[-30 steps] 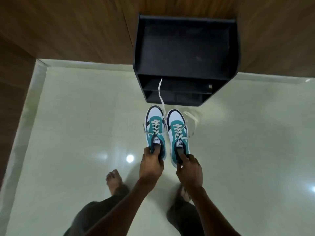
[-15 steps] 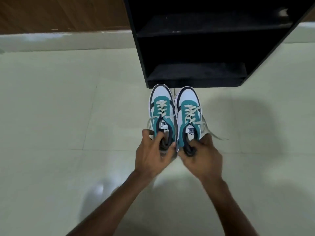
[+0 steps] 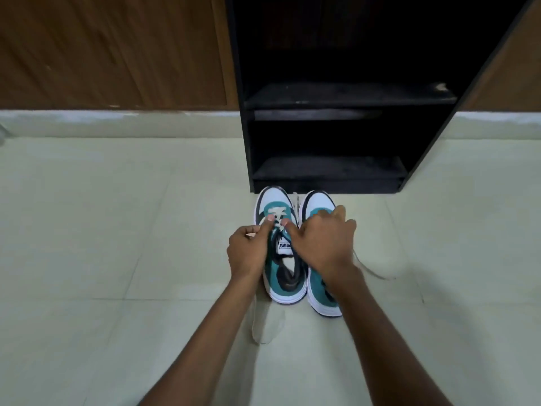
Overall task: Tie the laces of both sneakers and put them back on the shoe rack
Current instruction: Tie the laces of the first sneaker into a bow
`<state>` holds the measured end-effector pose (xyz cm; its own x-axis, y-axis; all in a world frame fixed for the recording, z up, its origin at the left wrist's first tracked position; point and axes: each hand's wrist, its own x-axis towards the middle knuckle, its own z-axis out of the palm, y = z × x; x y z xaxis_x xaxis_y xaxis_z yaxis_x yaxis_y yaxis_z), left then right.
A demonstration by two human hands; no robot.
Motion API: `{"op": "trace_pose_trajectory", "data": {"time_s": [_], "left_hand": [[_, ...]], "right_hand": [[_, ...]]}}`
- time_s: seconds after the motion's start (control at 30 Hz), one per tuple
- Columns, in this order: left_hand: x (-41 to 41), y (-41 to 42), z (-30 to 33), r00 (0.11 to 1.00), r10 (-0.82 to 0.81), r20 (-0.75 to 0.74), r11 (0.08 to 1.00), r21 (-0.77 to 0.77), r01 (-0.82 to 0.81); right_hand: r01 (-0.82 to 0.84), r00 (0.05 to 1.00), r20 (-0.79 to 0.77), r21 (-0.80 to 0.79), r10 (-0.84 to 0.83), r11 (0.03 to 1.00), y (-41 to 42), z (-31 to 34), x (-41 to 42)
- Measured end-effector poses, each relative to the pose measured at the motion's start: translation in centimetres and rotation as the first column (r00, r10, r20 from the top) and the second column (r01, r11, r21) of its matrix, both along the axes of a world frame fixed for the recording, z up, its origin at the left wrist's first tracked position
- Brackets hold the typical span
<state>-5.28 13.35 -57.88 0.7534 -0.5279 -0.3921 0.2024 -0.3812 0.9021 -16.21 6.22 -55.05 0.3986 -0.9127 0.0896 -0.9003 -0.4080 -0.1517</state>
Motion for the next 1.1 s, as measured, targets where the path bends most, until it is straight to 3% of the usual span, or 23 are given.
{"op": "trace_pose_trajectory", "data": {"time_s": [0.07,0.13,0.23,0.33,0.37,0.43,0.5,0.6,0.7,0.87,1.0,1.1], "left_hand": [[0.2,-0.7,1.2,0.988,0.037,-0.153,0.998,-0.050,-0.046],[0.2,-0.8,2.6,0.962,0.049,-0.268,0.991,-0.110,-0.081],[-0.2,-0.3,4.1,0.942,0.023,-0.334,0.967,-0.233,-0.107],[-0.8,-0.1,5.0,0.917,-0.067,-0.394,0.908,-0.404,-0.108],[-1.0,-0.1,5.6,0.910,-0.103,-0.401,0.885,-0.455,-0.101],[-1.0,-0.3,6.6,0.935,-0.148,-0.321,0.840,-0.541,-0.053],[-0.7,-0.7,7.3,0.978,-0.185,-0.096,0.837,-0.538,0.106],[0.6,-1.6,7.7,0.919,-0.325,0.221,0.805,-0.445,0.392],[2.3,-2.3,7.6,0.845,-0.412,0.340,0.750,-0.401,0.527],[4.2,-2.2,7.7,0.816,-0.377,0.438,0.765,-0.350,0.541],[4.7,-2.4,7.2,0.743,-0.394,0.542,0.737,-0.297,0.607],[4.9,-2.2,7.1,0.752,-0.365,0.549,0.757,-0.296,0.583]], "right_hand": [[0.078,0.997,-0.015,0.133,-0.076,0.988,0.2,0.8,1.3],[0.140,0.976,0.130,0.248,-0.176,0.959,0.2,1.5,1.8],[0.153,0.868,0.402,0.343,-0.292,0.927,0.3,1.9,1.7],[0.135,0.785,0.516,0.396,-0.342,0.908,0.8,2.0,2.0],[0.089,0.713,0.596,0.446,-0.370,0.891,0.9,2.4,2.0],[-0.090,0.515,0.745,0.538,-0.424,0.838,0.8,3.6,1.9],[-0.225,0.407,0.806,0.545,-0.430,0.808,0.2,5.0,1.6],[-0.363,0.484,0.824,0.495,-0.294,0.790,-0.9,6.7,1.0],[-0.457,0.574,0.808,0.450,-0.132,0.767,-1.5,7.7,0.3],[-0.523,0.571,0.808,0.496,-0.147,0.693,-2.5,8.1,-0.8],[-0.452,0.624,0.779,0.429,-0.067,0.782,-2.5,7.2,-0.2],[-0.359,0.562,0.811,0.414,-0.161,0.836,-3.0,6.8,0.1]]}}
